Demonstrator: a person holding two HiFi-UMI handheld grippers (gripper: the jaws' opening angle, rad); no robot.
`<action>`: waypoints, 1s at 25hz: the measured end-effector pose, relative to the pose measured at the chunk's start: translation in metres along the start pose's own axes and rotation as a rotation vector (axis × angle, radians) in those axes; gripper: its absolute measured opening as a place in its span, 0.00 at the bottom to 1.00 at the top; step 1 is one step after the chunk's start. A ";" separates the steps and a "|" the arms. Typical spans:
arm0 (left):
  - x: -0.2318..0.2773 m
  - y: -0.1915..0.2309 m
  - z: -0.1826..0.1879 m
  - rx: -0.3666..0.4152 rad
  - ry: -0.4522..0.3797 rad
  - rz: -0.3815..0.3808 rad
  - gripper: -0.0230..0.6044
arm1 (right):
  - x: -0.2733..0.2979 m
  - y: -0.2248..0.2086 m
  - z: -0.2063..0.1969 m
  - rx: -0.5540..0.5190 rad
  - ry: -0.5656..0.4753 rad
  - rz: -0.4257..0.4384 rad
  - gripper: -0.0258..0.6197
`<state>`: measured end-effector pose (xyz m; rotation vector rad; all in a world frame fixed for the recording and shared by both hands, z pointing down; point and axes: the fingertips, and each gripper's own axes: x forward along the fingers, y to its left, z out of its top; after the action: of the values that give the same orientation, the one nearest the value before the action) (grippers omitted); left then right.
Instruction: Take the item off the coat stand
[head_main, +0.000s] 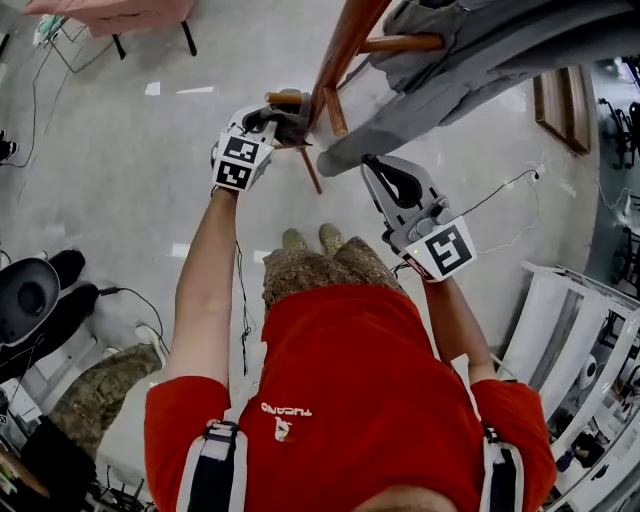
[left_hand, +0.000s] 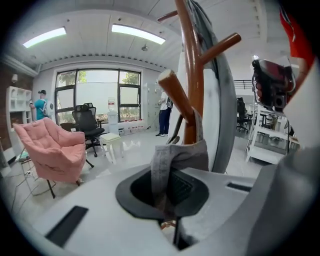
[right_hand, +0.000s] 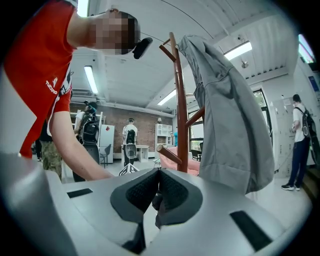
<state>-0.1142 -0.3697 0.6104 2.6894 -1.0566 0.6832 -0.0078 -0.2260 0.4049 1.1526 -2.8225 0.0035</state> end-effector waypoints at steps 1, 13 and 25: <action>-0.003 0.001 0.004 -0.015 -0.014 0.012 0.06 | -0.001 0.000 0.000 0.002 0.004 0.002 0.08; -0.092 0.029 0.044 -0.094 -0.086 0.241 0.06 | -0.001 0.021 0.022 0.019 -0.064 0.116 0.08; -0.216 -0.030 0.109 -0.237 -0.257 0.435 0.06 | -0.017 0.045 0.062 0.041 -0.207 0.268 0.08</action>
<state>-0.1946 -0.2530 0.4124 2.4038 -1.6979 0.2463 -0.0325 -0.1839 0.3429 0.8157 -3.1523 -0.0418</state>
